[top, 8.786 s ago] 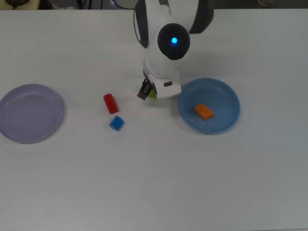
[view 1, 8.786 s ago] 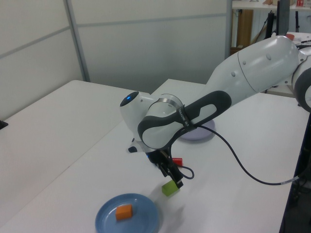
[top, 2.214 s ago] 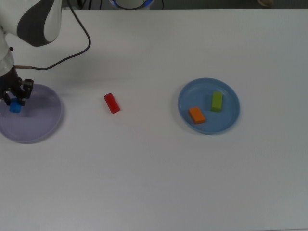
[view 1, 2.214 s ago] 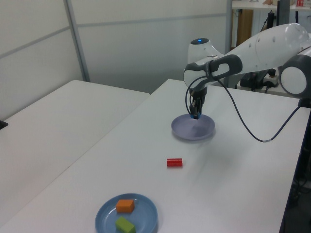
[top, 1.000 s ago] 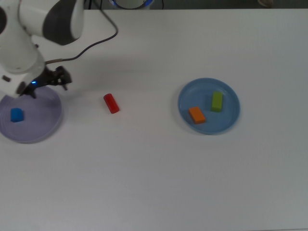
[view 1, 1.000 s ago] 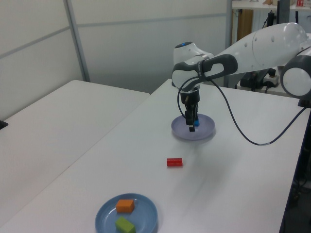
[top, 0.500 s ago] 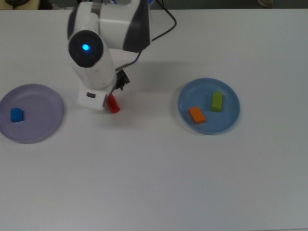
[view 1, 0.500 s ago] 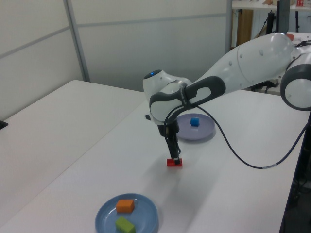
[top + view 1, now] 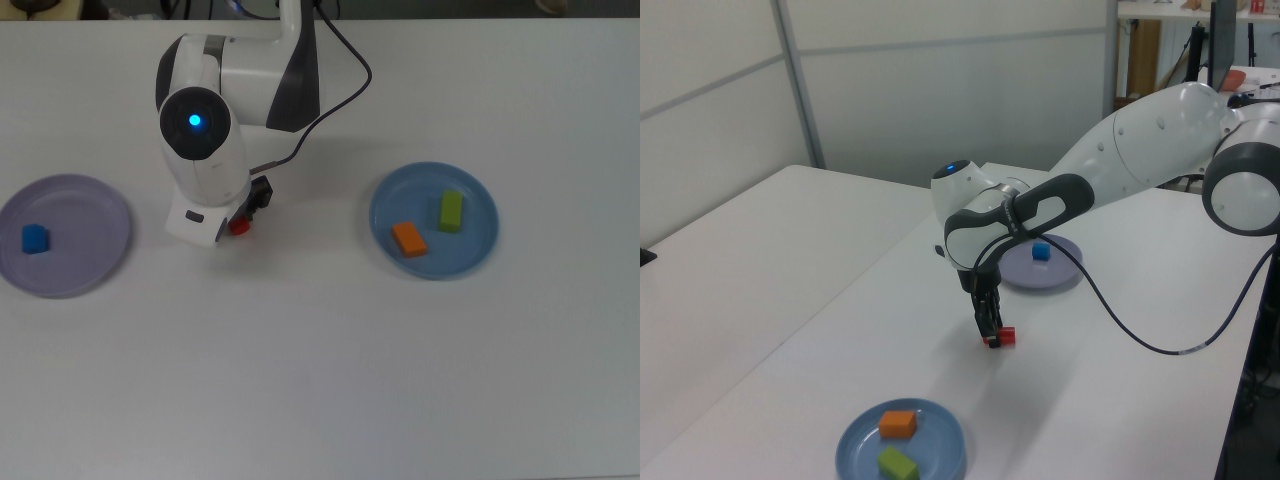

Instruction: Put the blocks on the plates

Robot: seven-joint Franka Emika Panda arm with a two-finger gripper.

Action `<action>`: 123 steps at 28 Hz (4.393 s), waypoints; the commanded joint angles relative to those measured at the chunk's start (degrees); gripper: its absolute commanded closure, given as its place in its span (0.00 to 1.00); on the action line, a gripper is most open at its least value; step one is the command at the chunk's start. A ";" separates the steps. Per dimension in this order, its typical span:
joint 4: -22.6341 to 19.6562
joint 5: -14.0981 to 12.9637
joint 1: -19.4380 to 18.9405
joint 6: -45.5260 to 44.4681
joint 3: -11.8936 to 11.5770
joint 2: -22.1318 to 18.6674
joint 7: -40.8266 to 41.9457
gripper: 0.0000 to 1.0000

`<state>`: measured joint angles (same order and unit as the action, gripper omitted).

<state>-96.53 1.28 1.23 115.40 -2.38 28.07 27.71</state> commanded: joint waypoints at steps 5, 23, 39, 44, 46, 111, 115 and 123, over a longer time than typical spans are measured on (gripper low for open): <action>-0.68 0.39 -0.09 -0.61 -0.78 -1.44 -0.55 1.00; 5.64 0.39 8.70 -1.68 -2.36 -2.77 4.45 1.00; 6.79 0.56 15.73 10.98 -2.45 2.51 4.81 0.93; 6.70 0.56 16.61 10.98 -2.45 2.95 4.90 0.87; 6.70 0.48 16.70 10.98 -2.36 2.95 4.81 0.71; 11.45 1.79 -3.69 -30.08 -0.61 -20.96 -34.84 0.00; 11.36 2.41 -3.69 -25.68 0.45 -21.04 -32.46 0.00; 11.53 2.41 -3.78 -24.26 0.45 -20.78 -32.46 0.00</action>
<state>-85.52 2.76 -2.10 90.45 -1.65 7.28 -5.96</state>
